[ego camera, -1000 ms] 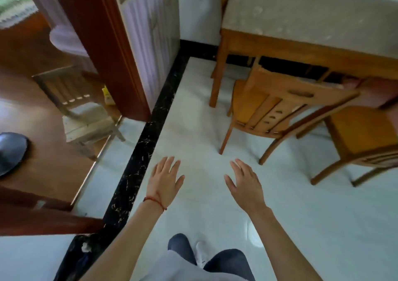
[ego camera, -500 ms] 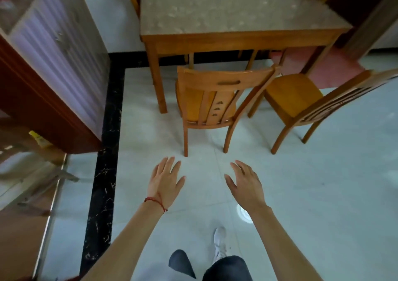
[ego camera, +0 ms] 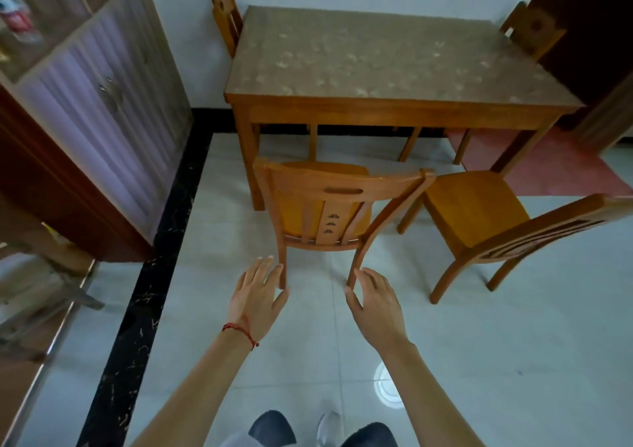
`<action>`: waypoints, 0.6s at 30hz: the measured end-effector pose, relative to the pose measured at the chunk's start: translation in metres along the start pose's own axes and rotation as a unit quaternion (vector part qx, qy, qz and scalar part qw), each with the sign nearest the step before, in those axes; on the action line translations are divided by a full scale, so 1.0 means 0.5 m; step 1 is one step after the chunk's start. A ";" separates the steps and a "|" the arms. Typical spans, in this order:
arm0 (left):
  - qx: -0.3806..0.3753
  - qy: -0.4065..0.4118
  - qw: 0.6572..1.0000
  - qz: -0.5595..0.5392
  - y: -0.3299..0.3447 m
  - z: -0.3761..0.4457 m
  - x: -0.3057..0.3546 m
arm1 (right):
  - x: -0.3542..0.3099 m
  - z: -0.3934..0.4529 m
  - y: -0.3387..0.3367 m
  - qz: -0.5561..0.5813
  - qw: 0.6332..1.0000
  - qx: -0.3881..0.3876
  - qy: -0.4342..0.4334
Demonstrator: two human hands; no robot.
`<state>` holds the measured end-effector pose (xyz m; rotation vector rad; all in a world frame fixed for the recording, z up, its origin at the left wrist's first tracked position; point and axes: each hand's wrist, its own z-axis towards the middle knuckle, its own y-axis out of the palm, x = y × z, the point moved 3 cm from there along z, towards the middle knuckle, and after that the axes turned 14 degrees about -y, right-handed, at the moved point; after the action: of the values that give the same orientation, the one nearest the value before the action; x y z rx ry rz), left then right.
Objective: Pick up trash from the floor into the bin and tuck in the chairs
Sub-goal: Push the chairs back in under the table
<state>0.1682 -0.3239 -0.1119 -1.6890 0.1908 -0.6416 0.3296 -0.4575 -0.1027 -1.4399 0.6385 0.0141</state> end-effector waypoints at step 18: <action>-0.058 -0.181 0.928 -0.321 -0.009 0.299 0.148 | 0.103 0.295 -0.111 0.325 0.919 0.156 0.161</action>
<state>0.3051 -0.2294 -0.0981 -1.9569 -0.6267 -0.7854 0.4523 -0.3499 -0.0743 -0.8740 1.3126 0.1916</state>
